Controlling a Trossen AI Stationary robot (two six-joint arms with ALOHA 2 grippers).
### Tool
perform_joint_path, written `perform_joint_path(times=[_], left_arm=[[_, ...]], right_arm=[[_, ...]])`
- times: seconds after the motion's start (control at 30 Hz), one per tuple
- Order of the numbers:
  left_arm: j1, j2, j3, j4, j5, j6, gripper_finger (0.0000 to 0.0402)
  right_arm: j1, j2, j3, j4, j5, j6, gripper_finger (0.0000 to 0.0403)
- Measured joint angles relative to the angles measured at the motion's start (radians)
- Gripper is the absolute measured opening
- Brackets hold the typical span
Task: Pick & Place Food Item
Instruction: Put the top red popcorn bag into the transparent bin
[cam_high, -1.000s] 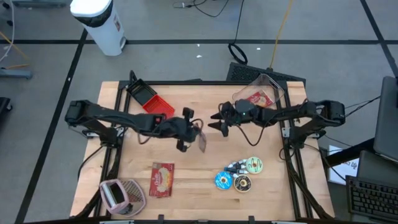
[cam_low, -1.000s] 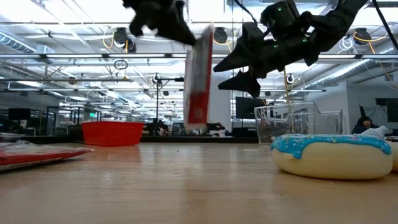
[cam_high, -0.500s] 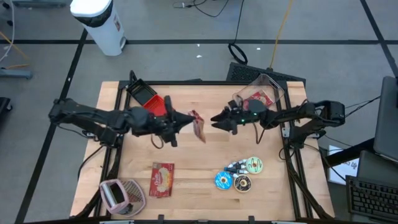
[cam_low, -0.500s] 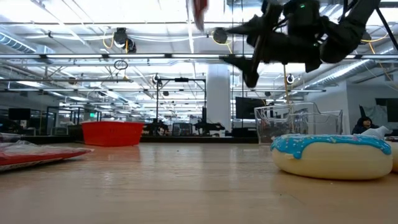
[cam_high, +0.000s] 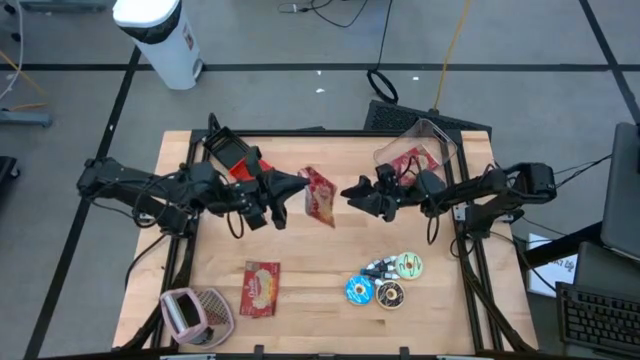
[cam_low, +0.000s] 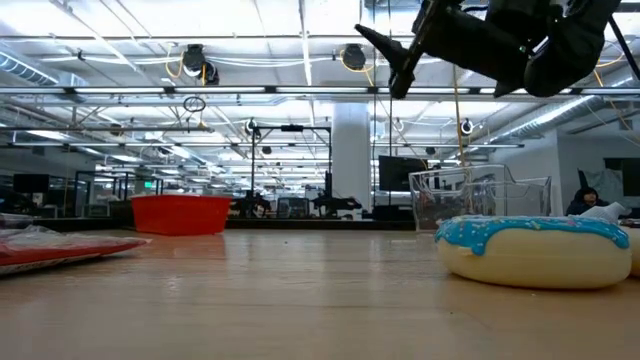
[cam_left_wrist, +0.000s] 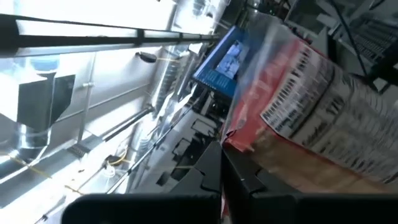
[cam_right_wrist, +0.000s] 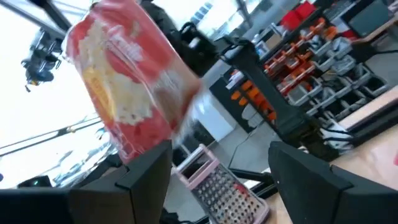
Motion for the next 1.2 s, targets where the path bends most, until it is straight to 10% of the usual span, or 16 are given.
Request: perform_joint_path(times=[1.2], left_arm=[[0.110, 0.008, 0.000, 0.104, 0.149, -0.043, 0.0000]], right_arm=[[0.059, 0.002, 0.265, -0.198, 0.018, -0.133, 0.0253]])
